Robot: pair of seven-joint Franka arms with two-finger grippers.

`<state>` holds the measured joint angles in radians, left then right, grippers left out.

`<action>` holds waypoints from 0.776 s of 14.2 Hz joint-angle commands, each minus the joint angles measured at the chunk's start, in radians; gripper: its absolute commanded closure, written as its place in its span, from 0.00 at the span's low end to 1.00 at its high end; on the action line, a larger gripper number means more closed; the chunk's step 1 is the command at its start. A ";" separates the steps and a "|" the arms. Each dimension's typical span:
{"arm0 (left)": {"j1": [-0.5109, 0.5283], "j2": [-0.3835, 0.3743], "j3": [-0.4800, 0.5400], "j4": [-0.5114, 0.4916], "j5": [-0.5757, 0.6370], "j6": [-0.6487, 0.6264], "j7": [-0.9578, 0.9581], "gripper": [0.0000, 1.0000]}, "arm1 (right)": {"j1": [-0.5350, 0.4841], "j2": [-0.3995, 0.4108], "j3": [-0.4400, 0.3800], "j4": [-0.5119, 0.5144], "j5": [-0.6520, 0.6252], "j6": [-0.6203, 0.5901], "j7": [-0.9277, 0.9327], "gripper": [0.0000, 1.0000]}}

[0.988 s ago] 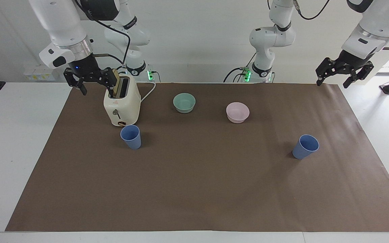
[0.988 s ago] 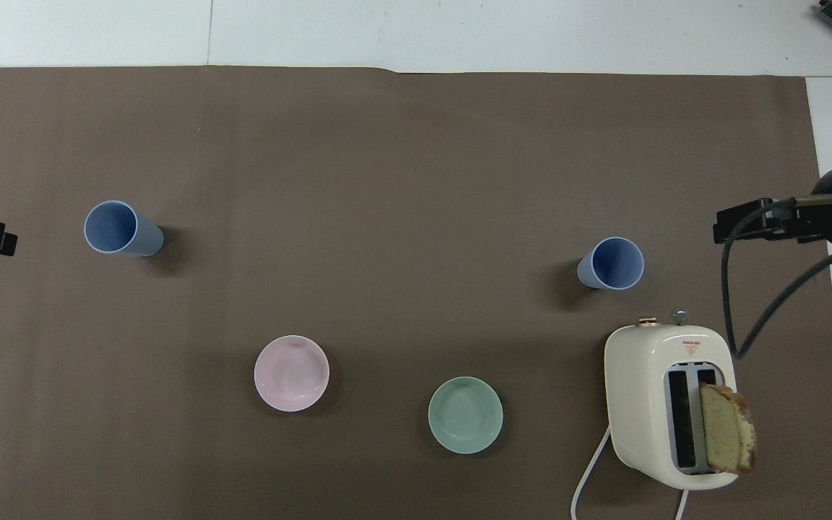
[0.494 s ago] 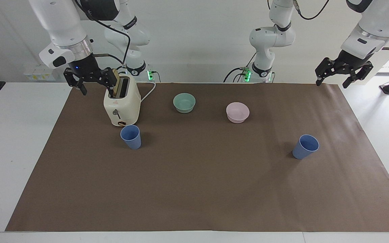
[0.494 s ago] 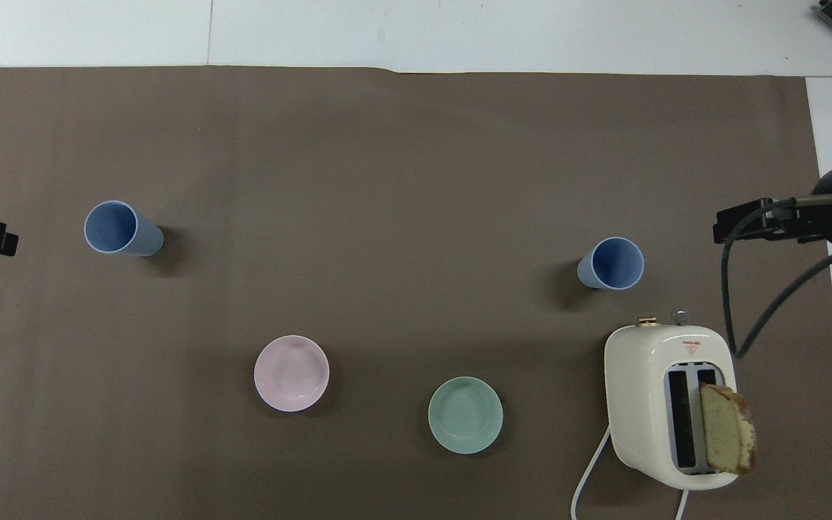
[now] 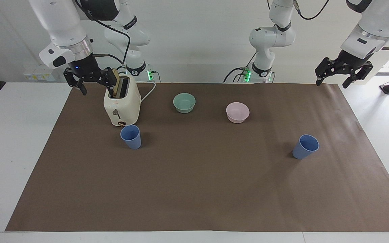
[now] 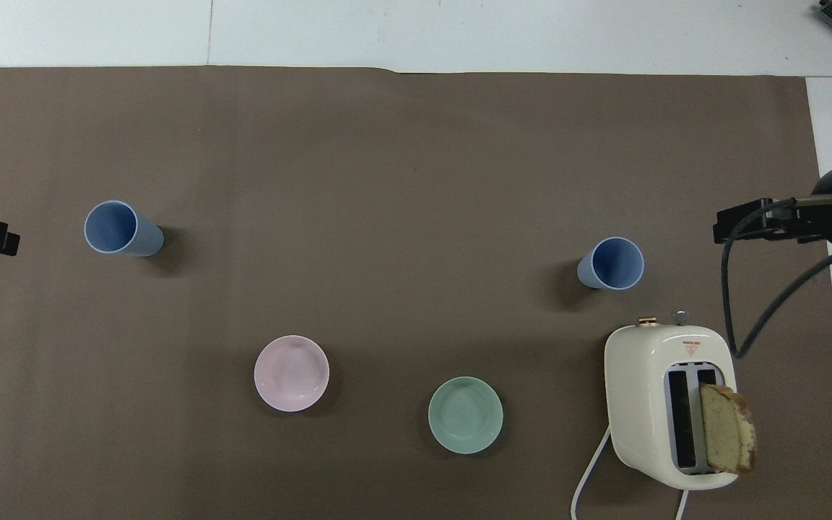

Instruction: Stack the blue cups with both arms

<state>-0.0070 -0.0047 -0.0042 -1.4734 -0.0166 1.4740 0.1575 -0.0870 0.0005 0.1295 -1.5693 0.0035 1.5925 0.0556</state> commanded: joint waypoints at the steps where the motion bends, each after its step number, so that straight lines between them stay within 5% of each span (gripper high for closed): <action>1: -0.005 -0.026 0.006 -0.036 0.000 0.048 0.002 0.00 | -0.019 -0.024 0.010 -0.029 0.000 0.015 -0.025 0.00; 11: 0.010 -0.018 0.007 -0.103 -0.009 0.155 0.046 0.00 | -0.019 -0.024 0.010 -0.029 0.001 0.012 -0.025 0.00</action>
<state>-0.0056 -0.0035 0.0002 -1.5298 -0.0176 1.5866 0.1794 -0.0870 0.0005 0.1295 -1.5699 0.0035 1.5925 0.0556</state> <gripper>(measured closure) 0.000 0.000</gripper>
